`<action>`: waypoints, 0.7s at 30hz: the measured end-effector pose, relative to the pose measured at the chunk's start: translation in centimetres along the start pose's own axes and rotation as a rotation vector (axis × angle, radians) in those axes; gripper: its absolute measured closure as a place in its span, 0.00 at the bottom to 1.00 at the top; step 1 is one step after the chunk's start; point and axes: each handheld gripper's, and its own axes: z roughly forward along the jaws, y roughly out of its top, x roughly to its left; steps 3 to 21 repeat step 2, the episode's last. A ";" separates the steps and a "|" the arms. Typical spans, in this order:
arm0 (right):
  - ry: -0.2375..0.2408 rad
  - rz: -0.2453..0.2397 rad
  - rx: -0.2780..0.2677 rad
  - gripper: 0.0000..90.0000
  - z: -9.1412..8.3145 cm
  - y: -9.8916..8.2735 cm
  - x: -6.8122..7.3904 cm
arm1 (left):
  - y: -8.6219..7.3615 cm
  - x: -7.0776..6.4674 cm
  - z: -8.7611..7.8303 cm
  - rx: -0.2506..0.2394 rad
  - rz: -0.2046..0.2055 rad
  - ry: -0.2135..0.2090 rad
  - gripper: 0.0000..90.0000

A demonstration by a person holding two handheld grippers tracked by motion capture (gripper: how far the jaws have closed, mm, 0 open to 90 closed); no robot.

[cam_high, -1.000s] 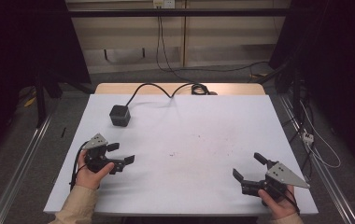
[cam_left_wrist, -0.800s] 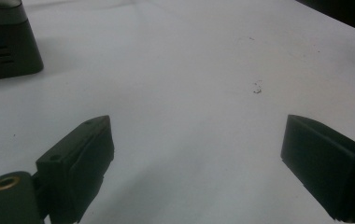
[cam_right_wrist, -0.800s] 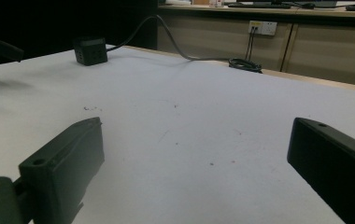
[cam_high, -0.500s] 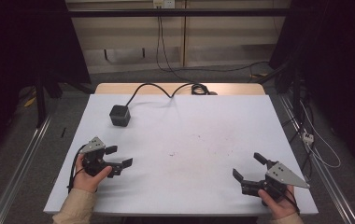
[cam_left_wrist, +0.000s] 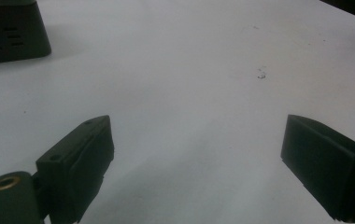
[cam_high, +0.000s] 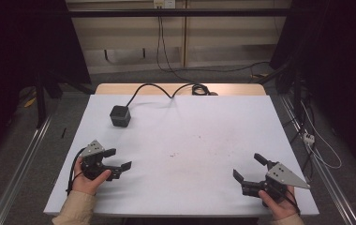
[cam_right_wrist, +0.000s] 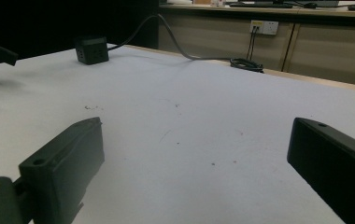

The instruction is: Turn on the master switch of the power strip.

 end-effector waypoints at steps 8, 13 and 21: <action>0.002 0.000 0.000 0.04 0.0 0.0 0.0 | -0.1 0.0 0.0 -0.004 -0.004 0.001 0.10; 0.002 0.000 0.000 0.04 0.0 0.0 0.0 | -0.1 0.0 0.0 -0.004 -0.004 0.001 0.10; 0.002 0.000 0.000 0.04 0.0 0.0 0.0 | -0.1 0.0 0.0 -0.004 -0.004 0.001 0.10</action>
